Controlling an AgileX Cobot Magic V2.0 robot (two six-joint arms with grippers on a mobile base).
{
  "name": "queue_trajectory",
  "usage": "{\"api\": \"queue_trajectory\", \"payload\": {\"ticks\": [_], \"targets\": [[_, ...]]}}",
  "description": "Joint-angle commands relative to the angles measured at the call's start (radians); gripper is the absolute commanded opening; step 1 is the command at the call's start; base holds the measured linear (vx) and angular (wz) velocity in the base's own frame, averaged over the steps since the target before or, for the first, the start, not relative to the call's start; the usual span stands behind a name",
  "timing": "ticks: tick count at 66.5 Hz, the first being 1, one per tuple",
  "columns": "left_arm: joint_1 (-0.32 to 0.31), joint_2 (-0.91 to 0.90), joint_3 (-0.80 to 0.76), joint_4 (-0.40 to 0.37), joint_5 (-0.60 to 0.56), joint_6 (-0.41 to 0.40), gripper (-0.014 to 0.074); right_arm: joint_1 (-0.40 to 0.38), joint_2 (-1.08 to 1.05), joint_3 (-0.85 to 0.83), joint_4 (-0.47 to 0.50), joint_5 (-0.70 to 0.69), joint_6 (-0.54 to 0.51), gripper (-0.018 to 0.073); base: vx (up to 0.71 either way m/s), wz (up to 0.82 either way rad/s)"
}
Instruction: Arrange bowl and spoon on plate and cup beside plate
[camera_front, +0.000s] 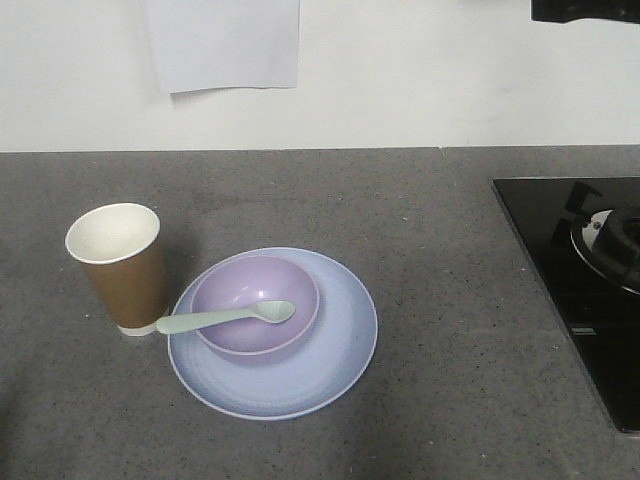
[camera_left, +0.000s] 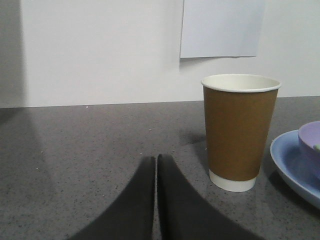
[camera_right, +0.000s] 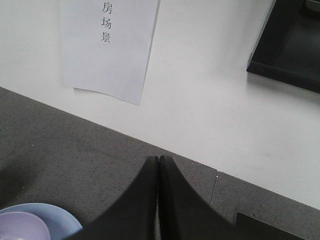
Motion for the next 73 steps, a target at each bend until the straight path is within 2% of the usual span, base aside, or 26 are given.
{"api": "queue_trajectory", "payload": {"ticks": [1, 7, 15, 19, 22, 28, 31, 37, 46, 55, 63, 68, 73], "targets": [[0.001, -0.014, -0.018, -0.001, -0.067, -0.011, -0.0006, -0.005, 0.003, 0.019, 0.026, -0.158, 0.000, -0.0003, 0.00, 0.00], [0.001, -0.014, -0.018, -0.001, -0.067, -0.011, -0.0006, -0.005, -0.013, 0.171, 0.041, -0.338, -0.004, -0.0003, 0.00, 0.00], [0.001, -0.014, -0.018, -0.001, -0.067, -0.011, -0.0006, -0.018, -0.059, 0.459, 0.081, -0.653, -0.003, -0.0003, 0.00, 0.00], [0.001, -0.014, -0.018, -0.001, -0.067, -0.011, -0.0006, -0.047, -0.085, 0.625, 0.161, -0.791, 0.001, -0.0003, 0.00, 0.00], [0.001, -0.014, -0.018, -0.001, -0.067, -0.011, -0.0006, -0.071, -0.109, 0.735, 0.260, -0.896, 0.004, -0.0003, 0.00, 0.00], [0.001, -0.014, -0.018, -0.001, -0.067, -0.011, -0.0006, -0.090, -0.161, 0.959, 0.414, -1.048, -0.003, -0.0003, 0.00, 0.00], [0.001, -0.014, -0.018, -0.001, -0.067, -0.011, -0.0006, -0.090, -0.192, 1.060, 0.455, -1.091, -0.032, -0.0003, 0.00, 0.00], [0.001, -0.014, -0.018, -0.001, -0.067, -0.011, -0.0006, -0.090, -0.265, 1.199, 0.476, -1.125, -0.065, -0.0003, 0.00, 0.00], [0.001, -0.014, -0.018, -0.001, -0.067, -0.011, -0.0006, -0.104, -0.381, 1.306, 0.493, -1.118, -0.150, -0.0003, 0.00, 0.00], [0.001, -0.014, -0.018, -0.001, -0.067, -0.011, -0.0006, -0.191, -0.482, 1.362, 0.572, -1.096, -0.233, -0.0003, 0.00, 0.00], [0.001, -0.014, -0.018, -0.001, -0.067, -0.011, -0.0006, -0.276, -0.547, 1.406, 0.525, -1.088, -0.241, -0.0003, 0.00, 0.00], [0.001, -0.014, -0.018, -0.001, -0.067, -0.011, -0.0006, -0.300, -0.597, 1.436, 0.482, -1.078, -0.241, -0.0003, 0.00, 0.00], [0.001, -0.014, -0.018, -0.001, -0.067, -0.011, -0.0006, -0.321, -0.677, 1.472, 0.491, -1.072, -0.248, -0.0003, 0.00, 0.00]]}}
